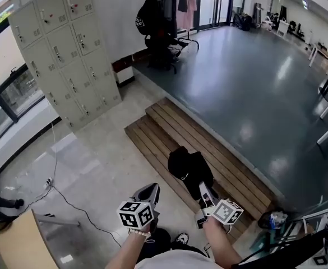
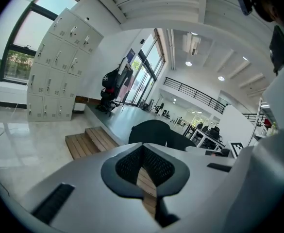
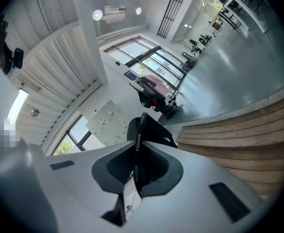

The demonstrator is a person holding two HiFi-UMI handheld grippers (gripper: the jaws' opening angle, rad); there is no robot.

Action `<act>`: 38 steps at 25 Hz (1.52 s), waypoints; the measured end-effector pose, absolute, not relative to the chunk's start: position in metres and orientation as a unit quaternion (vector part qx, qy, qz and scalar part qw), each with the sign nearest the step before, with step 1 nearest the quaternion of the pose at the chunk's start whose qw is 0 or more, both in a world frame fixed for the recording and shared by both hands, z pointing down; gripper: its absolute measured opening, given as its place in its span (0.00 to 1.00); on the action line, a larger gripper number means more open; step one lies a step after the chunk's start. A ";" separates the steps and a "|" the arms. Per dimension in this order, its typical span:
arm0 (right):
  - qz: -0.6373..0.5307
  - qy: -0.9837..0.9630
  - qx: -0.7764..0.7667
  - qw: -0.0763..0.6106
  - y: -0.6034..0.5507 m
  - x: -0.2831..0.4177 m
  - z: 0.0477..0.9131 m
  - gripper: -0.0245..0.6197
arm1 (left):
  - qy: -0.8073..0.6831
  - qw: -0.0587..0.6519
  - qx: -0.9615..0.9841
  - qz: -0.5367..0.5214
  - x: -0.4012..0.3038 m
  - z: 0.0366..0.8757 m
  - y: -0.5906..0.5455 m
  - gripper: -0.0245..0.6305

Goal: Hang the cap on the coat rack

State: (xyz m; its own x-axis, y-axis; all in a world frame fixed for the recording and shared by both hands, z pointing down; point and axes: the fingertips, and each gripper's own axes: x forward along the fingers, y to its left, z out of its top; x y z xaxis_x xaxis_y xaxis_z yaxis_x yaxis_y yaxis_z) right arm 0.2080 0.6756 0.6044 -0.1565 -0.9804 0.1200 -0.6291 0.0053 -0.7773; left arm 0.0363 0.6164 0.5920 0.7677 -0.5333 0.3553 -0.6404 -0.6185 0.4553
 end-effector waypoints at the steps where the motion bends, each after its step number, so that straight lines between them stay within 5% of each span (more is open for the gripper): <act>1: -0.368 0.666 -0.603 0.239 0.674 0.209 0.606 0.07 | -0.328 0.290 0.894 0.093 0.036 0.592 0.615 0.04; 38: -0.361 0.726 -0.490 0.320 0.411 0.018 0.544 0.07 | -0.378 0.277 0.883 0.003 -0.190 0.556 0.399 0.04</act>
State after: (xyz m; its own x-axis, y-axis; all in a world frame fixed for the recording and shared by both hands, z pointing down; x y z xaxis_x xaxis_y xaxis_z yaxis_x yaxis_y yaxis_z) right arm 0.0184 0.4114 0.5438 -0.3148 -0.9426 -0.1109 -0.4814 0.2593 -0.8373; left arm -0.1901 0.3987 0.5563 0.7138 -0.6665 0.2151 -0.6697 -0.5598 0.4879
